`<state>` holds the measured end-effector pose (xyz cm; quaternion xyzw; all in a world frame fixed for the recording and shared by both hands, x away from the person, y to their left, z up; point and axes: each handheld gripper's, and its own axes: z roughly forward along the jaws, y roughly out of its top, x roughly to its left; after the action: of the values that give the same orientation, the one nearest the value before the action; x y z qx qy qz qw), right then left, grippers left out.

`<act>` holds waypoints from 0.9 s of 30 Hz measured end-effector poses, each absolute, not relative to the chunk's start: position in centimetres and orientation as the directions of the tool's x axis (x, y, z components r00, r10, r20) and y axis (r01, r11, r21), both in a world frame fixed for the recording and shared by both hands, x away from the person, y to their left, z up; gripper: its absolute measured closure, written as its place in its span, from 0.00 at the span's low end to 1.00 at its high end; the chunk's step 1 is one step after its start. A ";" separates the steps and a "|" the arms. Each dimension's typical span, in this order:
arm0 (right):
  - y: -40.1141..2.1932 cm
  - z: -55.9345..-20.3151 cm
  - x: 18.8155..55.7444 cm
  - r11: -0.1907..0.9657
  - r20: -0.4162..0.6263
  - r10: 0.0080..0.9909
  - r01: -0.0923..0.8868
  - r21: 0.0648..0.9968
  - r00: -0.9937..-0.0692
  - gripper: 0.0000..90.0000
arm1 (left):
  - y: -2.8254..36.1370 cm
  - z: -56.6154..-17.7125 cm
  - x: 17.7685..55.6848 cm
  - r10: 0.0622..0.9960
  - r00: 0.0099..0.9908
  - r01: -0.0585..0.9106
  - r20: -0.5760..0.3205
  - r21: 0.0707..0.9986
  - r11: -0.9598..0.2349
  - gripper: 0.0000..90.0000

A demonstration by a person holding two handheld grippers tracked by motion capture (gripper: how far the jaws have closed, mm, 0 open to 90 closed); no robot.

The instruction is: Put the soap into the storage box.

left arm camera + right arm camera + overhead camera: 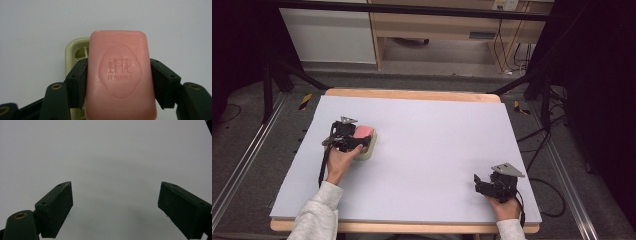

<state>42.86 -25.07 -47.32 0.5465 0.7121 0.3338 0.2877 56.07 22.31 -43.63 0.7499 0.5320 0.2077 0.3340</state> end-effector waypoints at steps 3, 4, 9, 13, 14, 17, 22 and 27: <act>-25.1 -47.3 42.8 0.178 -0.043 0.971 0.587 0.790 -0.236 0.14 | 22.4 -43.8 56.1 0.938 0.343 0.661 -0.038 0.720 -0.213 0.41; -25.1 -47.3 42.8 0.177 -0.043 0.971 0.587 0.790 -0.235 0.14 | 22.4 -43.8 56.1 0.939 0.342 0.662 -0.039 0.719 -0.211 0.41; -25.1 -47.3 42.8 0.176 -0.043 0.971 0.588 0.790 -0.234 0.14 | 22.6 -44.2 56.3 0.942 0.334 0.671 -0.039 0.711 -0.208 0.41; -25.1 -47.3 42.8 0.178 -0.044 0.971 0.588 0.789 -0.236 0.14 | 22.5 -44.6 56.4 0.942 0.335 0.676 -0.030 0.704 -0.217 0.41; -25.1 -47.3 42.8 0.178 -0.044 0.971 0.588 0.789 -0.236 0.14 | 22.5 -44.6 56.4 0.942 0.335 0.678 -0.029 0.701 -0.219 0.41; -25.1 -47.3 42.8 0.176 -0.042 0.971 0.589 0.789 -0.234 0.14 | 22.5 -44.9 56.5 0.943 0.332 0.684 -0.024 0.694 -0.223 0.41; -25.1 -47.3 42.8 0.176 -0.042 0.971 0.588 0.789 -0.235 0.14 | 22.4 -45.1 56.6 0.944 0.330 0.689 -0.019 0.688 -0.227 0.41; -25.1 -47.3 42.8 0.176 -0.041 0.971 0.589 0.789 -0.235 0.14 | 22.4 -45.3 56.6 0.946 0.325 0.693 -0.018 0.685 -0.225 0.41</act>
<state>42.81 -25.11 -47.29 0.5482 0.7114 0.3339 0.2862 56.62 22.43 -45.28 0.7547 0.5428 0.2071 0.3047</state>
